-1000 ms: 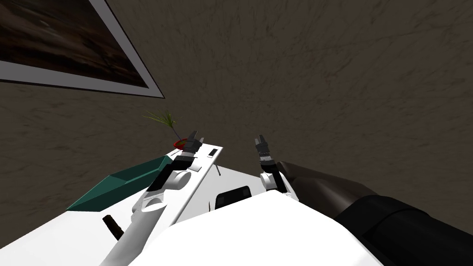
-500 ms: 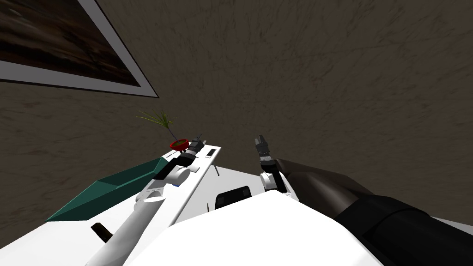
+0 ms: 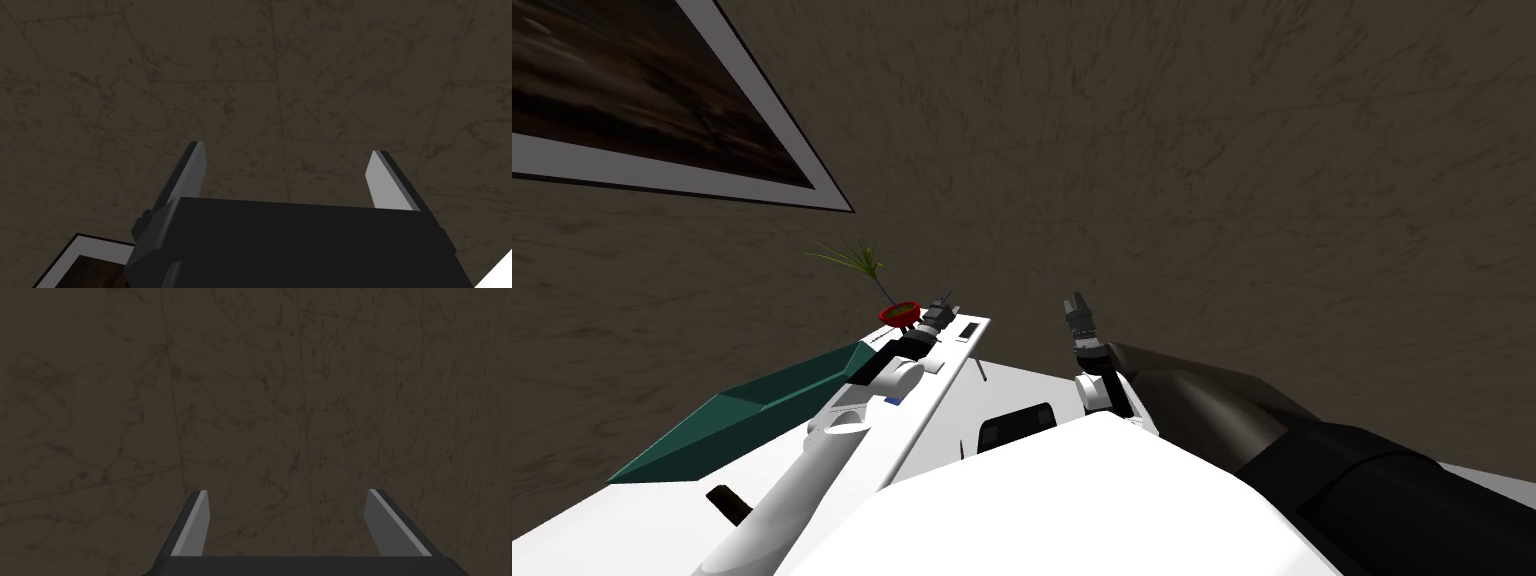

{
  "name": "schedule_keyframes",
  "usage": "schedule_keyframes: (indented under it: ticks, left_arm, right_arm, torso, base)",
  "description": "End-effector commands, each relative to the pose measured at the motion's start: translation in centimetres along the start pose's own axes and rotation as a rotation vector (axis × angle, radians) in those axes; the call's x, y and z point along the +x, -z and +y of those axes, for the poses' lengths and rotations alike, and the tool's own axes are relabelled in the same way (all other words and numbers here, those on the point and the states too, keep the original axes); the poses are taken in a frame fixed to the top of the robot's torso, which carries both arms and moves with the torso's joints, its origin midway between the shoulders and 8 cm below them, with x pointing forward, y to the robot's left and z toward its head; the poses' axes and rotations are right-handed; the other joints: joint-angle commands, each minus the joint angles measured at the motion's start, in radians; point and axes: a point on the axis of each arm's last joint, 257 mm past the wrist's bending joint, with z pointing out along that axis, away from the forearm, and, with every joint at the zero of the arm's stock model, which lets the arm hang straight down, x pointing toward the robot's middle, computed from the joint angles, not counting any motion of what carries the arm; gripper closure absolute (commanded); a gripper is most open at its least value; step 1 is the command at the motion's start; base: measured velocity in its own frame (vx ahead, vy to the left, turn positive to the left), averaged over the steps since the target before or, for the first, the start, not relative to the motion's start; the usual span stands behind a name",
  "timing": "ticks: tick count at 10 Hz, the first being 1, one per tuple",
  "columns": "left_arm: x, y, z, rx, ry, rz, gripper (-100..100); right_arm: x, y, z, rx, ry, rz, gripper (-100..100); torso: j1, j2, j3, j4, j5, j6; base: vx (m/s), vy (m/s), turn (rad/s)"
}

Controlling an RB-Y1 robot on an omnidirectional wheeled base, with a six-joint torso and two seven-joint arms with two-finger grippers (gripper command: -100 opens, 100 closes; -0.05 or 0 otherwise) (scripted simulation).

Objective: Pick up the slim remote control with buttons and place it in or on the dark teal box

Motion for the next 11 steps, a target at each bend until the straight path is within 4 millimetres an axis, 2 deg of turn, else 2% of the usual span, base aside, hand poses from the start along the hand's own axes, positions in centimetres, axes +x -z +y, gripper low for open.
schedule_keyframes:
  ticks: [1,4,10,11]
  left_arm:
    - [0.0,0.0,0.0,0.0,0.0,0.0,-100]
    - [0.0,0.0,0.0,0.0,0.0,0.0,-100]
    - [-3.0,-0.1,5.1,-0.206,-0.155,0.004,-100]
    - [-3.0,0.0,5.4,-0.218,-0.155,0.005,-100]
  right_arm:
    - [0.0,0.0,0.0,0.0,0.0,0.0,0]
    - [0.0,0.0,0.0,0.0,0.0,0.0,0]
    - [0.0,0.0,0.0,0.0,0.0,0.0,0]
    - [0.0,0.0,0.0,0.0,0.0,0.0,0]
  torso:
    - [0.0,0.0,0.0,0.0,0.0,0.0]
    - [0.0,0.0,0.0,0.0,0.0,0.0]
    - [0.0,0.0,0.0,0.0,0.0,0.0]
    - [-0.001,0.0,0.0,0.0,0.0,0.0]
  base:
    - [0.003,0.008,0.009]
    - [0.0,0.003,-0.008]
    - [-0.007,-0.003,-0.037]
    - [-0.003,-0.002,-0.02]
